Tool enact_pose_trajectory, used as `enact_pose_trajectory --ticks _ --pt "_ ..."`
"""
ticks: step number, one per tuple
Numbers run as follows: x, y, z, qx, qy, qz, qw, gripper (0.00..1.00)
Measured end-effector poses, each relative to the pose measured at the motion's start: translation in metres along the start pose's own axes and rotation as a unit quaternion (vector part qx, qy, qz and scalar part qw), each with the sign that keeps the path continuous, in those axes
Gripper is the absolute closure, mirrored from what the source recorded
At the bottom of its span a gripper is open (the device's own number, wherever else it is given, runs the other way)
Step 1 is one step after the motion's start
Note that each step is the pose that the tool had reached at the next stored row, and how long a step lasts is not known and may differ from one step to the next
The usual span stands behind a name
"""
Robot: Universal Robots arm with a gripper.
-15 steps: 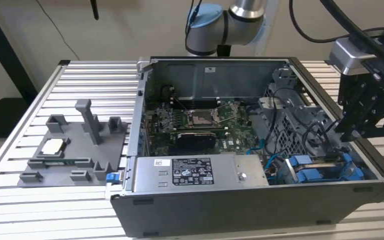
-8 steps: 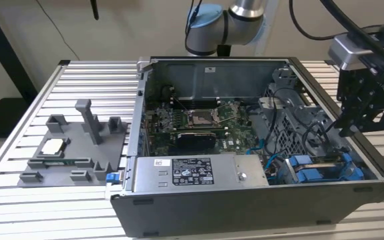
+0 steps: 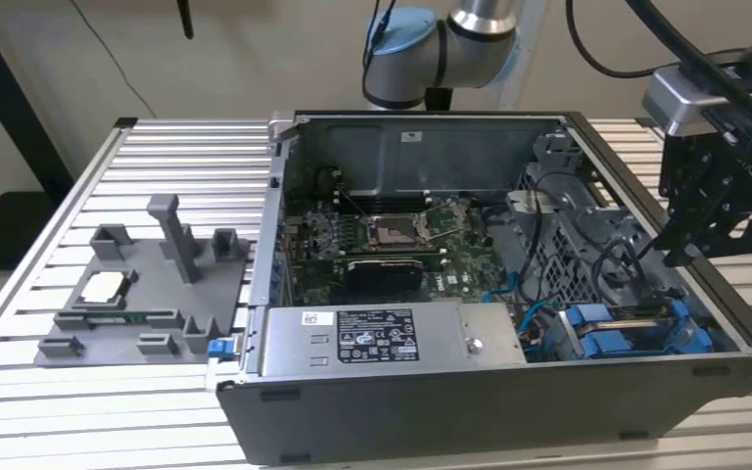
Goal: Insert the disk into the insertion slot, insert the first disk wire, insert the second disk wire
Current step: 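Insert the second disk wire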
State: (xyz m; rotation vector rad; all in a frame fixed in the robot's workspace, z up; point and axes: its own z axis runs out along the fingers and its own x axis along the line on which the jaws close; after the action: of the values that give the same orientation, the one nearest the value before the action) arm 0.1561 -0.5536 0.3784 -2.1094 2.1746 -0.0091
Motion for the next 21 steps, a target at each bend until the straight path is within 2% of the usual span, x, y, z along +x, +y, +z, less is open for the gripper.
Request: enact_pose_trajectory --ticks 2,5,8,13,14,21 --pt "-0.0012 -0.0004 0.0001 -0.0014 0.0004 0.0 1.0 0.73" --pt "-0.0042 -0.0033 0.0006 -0.0091 0.0028 0.0 1.0 0.73" --pt "-0.0064 -0.0088 0.0013 -0.0143 0.0033 0.001 0.9999 0.73" --pt "-0.0086 -0.0175 0.0021 -0.0203 0.0035 0.001 0.9998 0.73" --pt "-0.01 -0.0218 0.0026 -0.0232 0.0036 0.001 0.9997 0.73" --pt "-0.0157 -0.0254 0.0031 -0.0252 0.0025 0.002 0.9997 0.73"
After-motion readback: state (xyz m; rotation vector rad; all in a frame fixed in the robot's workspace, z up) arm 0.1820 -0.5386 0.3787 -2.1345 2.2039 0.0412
